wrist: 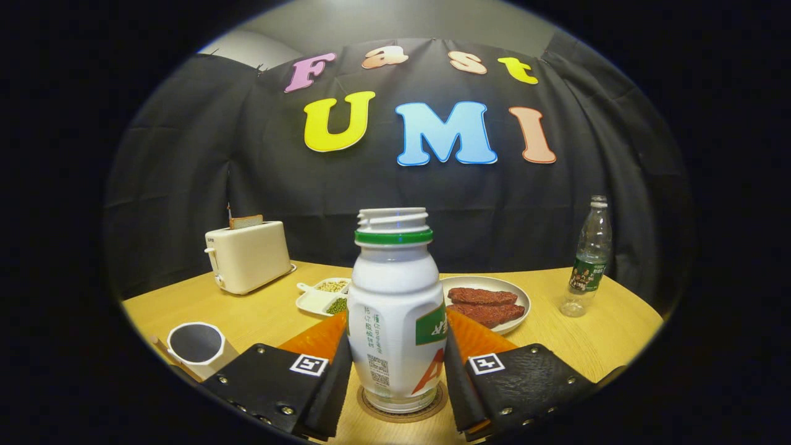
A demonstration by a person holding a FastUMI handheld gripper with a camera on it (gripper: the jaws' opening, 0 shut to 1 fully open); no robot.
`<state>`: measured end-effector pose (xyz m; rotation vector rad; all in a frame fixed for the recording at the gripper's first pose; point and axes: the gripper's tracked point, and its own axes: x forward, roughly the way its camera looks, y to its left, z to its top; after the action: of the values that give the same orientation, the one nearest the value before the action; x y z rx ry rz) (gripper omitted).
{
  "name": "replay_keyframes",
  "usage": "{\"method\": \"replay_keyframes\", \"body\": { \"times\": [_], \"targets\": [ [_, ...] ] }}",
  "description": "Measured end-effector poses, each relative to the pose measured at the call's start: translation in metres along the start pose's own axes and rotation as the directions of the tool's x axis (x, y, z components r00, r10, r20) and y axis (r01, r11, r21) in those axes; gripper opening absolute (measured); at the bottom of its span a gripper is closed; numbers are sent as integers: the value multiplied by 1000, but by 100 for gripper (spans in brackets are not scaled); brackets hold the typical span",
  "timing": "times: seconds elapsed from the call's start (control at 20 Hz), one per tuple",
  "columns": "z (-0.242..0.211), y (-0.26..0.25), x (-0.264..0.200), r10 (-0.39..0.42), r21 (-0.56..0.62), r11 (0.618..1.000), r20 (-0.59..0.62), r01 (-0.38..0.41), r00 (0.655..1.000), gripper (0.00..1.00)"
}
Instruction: Take the bottle from table, then pour the juice into the cup, finally place the bottle on the coaster
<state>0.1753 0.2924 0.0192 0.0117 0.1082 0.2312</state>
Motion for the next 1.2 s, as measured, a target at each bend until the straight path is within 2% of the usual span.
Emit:
{"method": "replay_keyframes", "body": {
  "times": [0.55,0.8,0.85,0.9,1.2],
  "targets": [
    [-6,5,-1,-3,-47,999,24,4,1000,68],
    [-4,12,-3,17,-85,996,48,-13,999,75],
    [-2,13,-3,19,-77,997,52,-15,998,81],
    [0,12,-4,14,-72,997,58,-10,998,91],
    [38,-2,-28,-54,-37,998,93,58,994,92]
  ]
}}
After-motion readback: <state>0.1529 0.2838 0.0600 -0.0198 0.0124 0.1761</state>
